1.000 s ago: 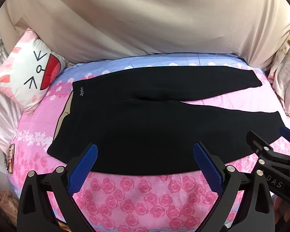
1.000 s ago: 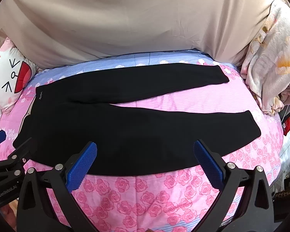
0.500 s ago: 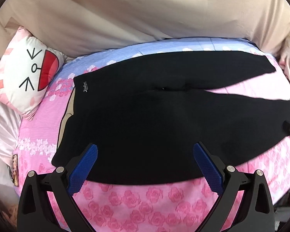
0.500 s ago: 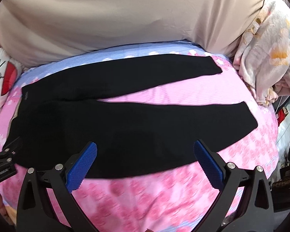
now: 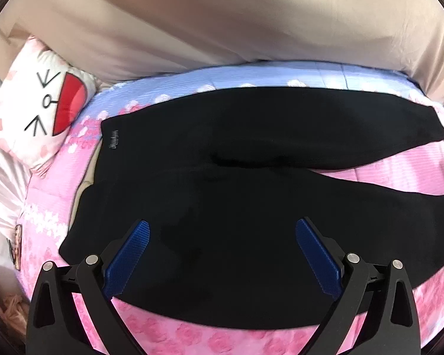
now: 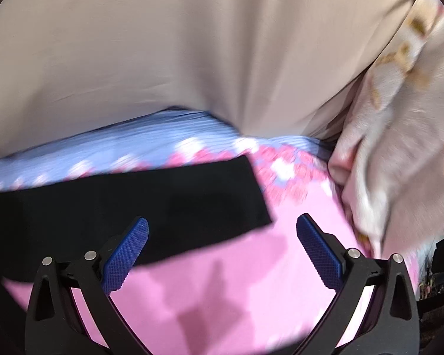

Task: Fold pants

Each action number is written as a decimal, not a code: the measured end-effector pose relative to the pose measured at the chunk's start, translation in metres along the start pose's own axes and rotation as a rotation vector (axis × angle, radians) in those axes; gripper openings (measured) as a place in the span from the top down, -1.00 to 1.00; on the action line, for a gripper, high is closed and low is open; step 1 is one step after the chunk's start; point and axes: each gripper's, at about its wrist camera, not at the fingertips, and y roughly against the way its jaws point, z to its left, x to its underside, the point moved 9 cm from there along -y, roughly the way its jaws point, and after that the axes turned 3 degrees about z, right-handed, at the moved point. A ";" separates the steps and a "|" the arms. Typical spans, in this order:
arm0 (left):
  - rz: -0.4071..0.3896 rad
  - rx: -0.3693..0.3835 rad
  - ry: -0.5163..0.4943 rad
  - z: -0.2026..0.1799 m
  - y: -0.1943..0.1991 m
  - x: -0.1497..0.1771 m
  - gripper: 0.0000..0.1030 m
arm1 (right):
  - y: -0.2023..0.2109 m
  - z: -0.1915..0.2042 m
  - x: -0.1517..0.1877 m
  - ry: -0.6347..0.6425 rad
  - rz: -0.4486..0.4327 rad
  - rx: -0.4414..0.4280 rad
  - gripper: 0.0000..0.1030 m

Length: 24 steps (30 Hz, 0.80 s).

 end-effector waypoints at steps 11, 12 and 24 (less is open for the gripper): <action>0.035 0.106 0.041 -0.039 -0.040 -0.029 -0.89 | -0.116 0.006 -0.017 0.116 0.121 -0.128 -0.91; 0.037 0.104 0.038 -0.038 -0.043 -0.029 -0.89 | -0.122 0.009 -0.015 0.110 0.130 -0.162 -0.90; 0.007 -0.116 0.217 0.135 -0.091 -0.085 -0.89 | -0.108 0.018 -0.021 0.051 0.081 -0.295 0.52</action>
